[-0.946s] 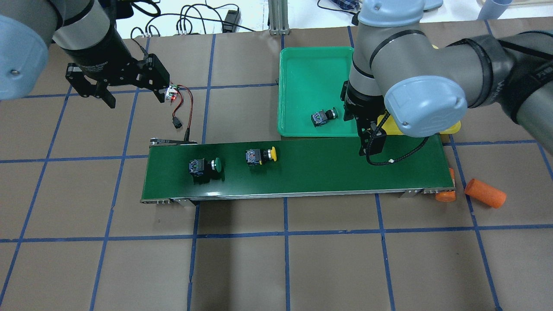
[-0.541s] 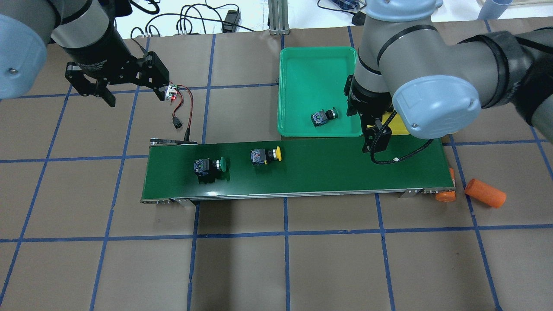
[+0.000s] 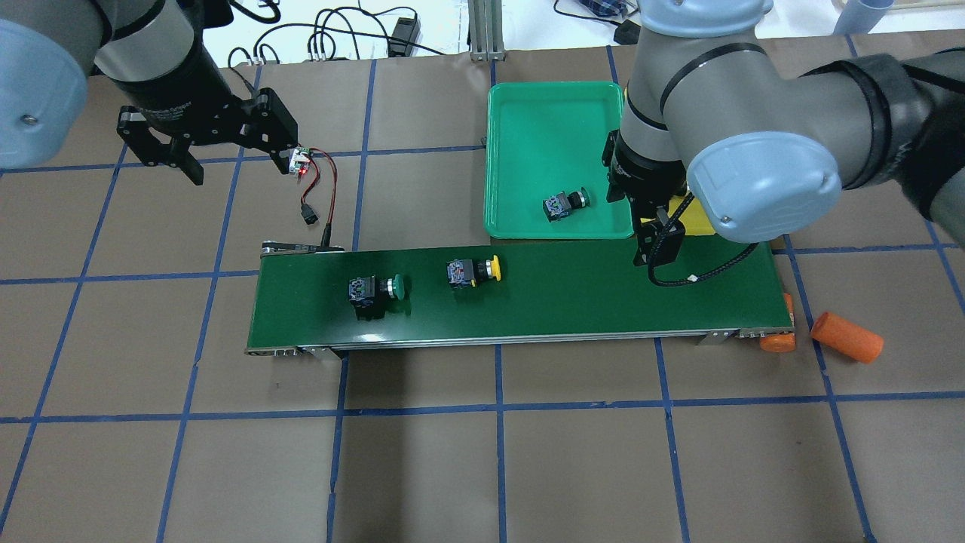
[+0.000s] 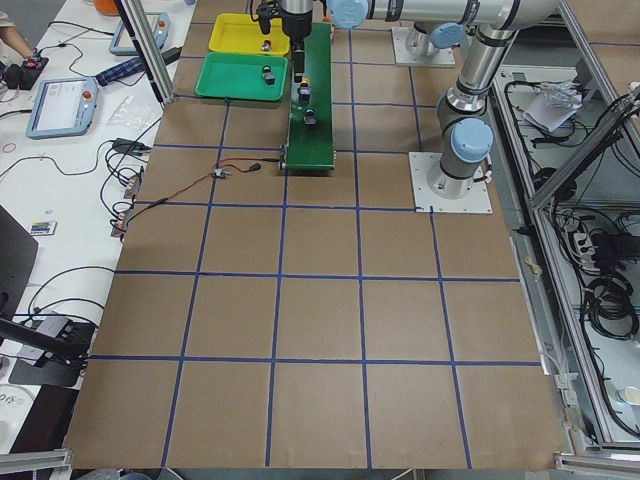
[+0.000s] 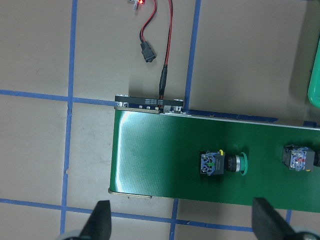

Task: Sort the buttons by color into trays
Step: 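Move right gripper back over the belt toward the second yellow button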

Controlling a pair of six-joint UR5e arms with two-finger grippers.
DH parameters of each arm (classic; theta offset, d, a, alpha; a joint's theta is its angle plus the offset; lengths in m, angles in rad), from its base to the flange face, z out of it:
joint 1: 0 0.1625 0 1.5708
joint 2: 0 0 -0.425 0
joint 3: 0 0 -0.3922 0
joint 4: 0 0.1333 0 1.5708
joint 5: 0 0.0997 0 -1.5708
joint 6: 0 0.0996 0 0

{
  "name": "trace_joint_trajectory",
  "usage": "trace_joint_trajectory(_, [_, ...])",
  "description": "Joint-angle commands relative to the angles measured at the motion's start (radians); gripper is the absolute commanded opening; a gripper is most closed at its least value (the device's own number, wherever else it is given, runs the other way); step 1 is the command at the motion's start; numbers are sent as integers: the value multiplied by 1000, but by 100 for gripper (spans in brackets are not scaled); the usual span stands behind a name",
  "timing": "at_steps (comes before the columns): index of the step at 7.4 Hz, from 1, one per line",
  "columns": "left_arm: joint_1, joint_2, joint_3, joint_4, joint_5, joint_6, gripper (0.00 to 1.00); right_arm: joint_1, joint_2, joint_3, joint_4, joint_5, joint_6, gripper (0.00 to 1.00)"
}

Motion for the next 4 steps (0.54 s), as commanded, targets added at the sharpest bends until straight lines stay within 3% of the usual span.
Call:
trace_joint_trajectory(1, [-1,-12,1,0,-5,-2,100,16,-1,3,0,16,34,100])
trace_joint_trajectory(3, [1,-19,11,-1,-3,-3,100,49,20,57,-27,18,105,100])
trace_joint_trajectory(4, [-1,-26,25,-24,3,-11,100,74,30,103,-149,18,157,100])
